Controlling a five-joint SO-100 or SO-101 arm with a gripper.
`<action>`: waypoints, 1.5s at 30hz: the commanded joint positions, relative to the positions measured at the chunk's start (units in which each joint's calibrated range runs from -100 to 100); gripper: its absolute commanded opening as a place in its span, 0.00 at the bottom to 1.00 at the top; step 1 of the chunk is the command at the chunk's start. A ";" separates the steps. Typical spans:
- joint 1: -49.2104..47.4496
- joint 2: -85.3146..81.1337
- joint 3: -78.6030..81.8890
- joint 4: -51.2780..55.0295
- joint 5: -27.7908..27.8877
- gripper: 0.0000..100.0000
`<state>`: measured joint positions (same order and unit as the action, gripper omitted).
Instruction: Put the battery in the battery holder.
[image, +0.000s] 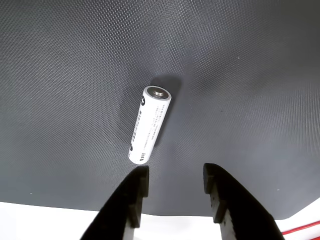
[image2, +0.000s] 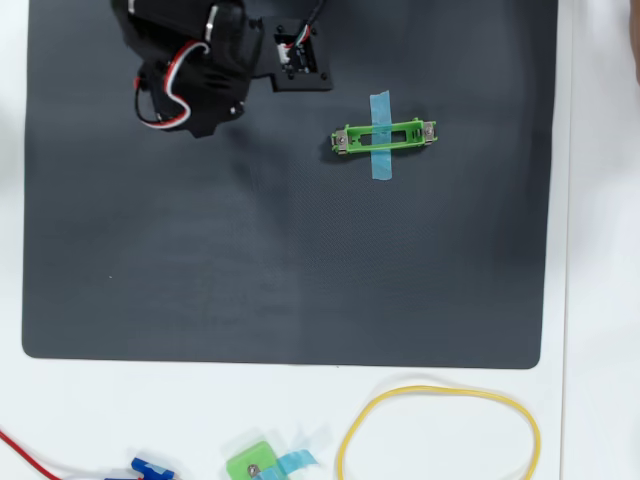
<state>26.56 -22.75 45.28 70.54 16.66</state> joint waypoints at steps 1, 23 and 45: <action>1.72 0.36 -2.73 -0.70 -0.07 0.10; 3.80 8.89 -4.05 -3.50 -3.31 0.11; 1.41 19.98 -4.75 -6.21 -4.61 0.11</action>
<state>29.25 -3.82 42.56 65.37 12.72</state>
